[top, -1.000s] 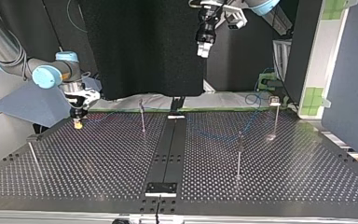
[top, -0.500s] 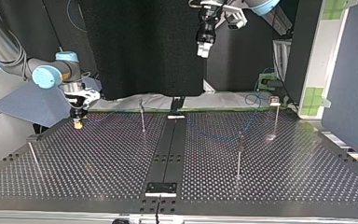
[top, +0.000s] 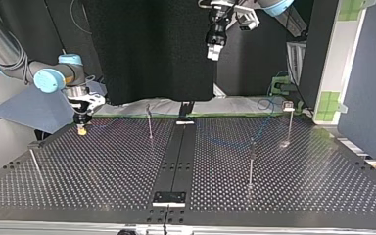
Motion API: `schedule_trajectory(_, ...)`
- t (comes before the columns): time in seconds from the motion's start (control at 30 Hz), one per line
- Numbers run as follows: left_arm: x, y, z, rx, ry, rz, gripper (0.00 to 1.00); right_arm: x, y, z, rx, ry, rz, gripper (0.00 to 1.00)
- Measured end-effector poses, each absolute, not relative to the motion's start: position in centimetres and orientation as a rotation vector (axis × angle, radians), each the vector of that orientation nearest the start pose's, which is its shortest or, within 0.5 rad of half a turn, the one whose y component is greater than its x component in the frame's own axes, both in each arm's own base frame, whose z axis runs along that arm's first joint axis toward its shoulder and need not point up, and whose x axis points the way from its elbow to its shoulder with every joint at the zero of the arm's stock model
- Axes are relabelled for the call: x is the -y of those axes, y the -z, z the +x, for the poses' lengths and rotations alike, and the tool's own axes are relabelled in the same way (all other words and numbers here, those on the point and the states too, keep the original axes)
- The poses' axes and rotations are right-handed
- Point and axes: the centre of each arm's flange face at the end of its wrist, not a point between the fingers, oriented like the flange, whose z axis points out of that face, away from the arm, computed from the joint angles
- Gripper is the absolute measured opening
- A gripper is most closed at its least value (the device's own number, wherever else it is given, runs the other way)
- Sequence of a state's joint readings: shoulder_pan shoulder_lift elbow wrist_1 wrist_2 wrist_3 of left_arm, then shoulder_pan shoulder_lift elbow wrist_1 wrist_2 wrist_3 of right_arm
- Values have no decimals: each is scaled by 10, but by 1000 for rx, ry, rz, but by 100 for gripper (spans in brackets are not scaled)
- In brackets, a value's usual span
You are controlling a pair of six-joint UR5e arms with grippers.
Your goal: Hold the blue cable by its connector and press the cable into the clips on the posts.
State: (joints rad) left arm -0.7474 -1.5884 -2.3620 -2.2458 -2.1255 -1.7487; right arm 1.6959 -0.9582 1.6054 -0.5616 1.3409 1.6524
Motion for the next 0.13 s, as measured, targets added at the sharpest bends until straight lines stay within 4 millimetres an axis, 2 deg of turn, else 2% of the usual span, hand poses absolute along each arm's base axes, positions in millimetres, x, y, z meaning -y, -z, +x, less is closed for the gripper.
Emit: schedule_trajectory(0.13, 312, -212, 217, -1506, 334, -25, 100, 621, -166, 235, 1162, -1483, 1503, 0)
